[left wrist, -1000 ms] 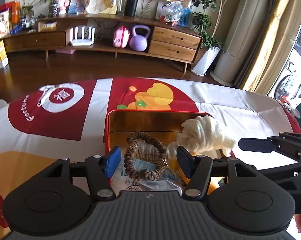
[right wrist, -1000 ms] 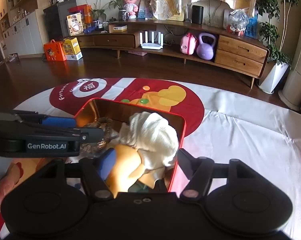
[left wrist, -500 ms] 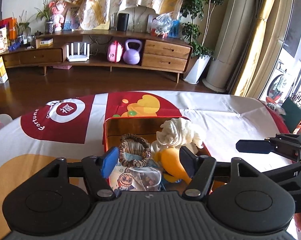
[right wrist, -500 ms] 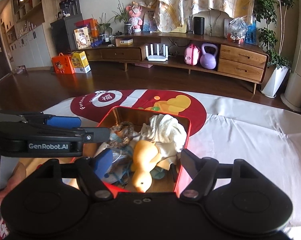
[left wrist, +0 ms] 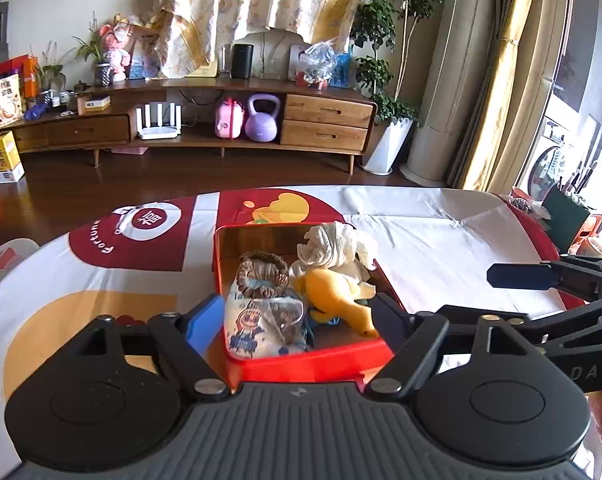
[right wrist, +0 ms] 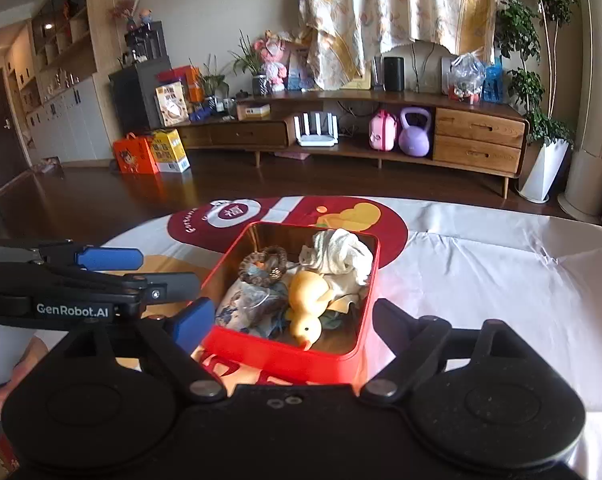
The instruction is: Organize soft objects
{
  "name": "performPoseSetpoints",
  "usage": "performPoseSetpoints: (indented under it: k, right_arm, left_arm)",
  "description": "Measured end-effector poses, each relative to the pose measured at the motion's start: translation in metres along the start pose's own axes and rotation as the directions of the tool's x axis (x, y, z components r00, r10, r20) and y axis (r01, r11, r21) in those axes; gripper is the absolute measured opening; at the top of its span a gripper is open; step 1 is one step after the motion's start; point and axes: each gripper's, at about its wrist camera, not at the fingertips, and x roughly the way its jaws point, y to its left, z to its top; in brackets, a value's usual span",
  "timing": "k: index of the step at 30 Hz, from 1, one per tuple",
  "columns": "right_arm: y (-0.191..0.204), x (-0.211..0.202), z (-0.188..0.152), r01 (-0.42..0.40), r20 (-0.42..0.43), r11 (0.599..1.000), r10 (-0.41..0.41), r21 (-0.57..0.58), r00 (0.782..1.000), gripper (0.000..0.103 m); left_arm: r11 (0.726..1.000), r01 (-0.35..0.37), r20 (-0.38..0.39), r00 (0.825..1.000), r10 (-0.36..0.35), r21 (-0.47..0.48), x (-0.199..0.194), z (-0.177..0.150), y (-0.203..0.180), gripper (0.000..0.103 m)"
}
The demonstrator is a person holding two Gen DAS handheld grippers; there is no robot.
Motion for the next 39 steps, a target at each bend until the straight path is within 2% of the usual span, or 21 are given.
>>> performPoseSetpoints:
  k: [3,6,9,12,15,24,39]
  right_arm:
    - [0.001,-0.011,-0.005,-0.011,0.012,1.000,0.010,0.006,1.000,0.092]
    - [0.002,-0.020,-0.009,-0.021,0.026,1.000,0.020,0.023,0.999,0.100]
    - [0.002,-0.028,-0.012,-0.030,0.035,0.999,0.028,0.039,0.999,0.103]
    - [0.003,-0.035,-0.016,-0.032,0.049,0.999,0.030,0.040,0.998,0.103]
    - [-0.001,-0.042,-0.020,-0.039,0.062,0.998,0.036,0.058,0.997,0.103]
    - [-0.005,-0.054,-0.031,-0.040,0.090,0.995,0.032,0.090,0.995,0.103]
    - [-0.003,-0.064,-0.038,-0.046,0.103,0.995,0.037,0.088,0.994,0.103]
  left_arm:
    - [0.999,0.022,-0.003,1.000,-0.022,-0.029,-0.014,-0.008,0.002,0.084]
    - [1.000,0.007,0.002,1.000,-0.007,-0.019,-0.025,-0.014,-0.002,0.090]
    - [1.000,0.010,0.016,1.000,-0.010,-0.014,-0.035,-0.021,-0.006,0.091]
    - [0.999,0.027,0.023,0.999,-0.027,-0.022,-0.044,-0.026,-0.008,0.103]
    - [0.998,0.047,0.038,0.998,-0.046,-0.030,-0.053,-0.032,-0.011,0.103]
    - [1.000,0.009,0.070,0.998,-0.010,0.012,-0.076,-0.040,-0.027,0.103]
    - [1.000,-0.004,0.105,0.994,0.002,0.015,-0.095,-0.044,-0.031,0.103]
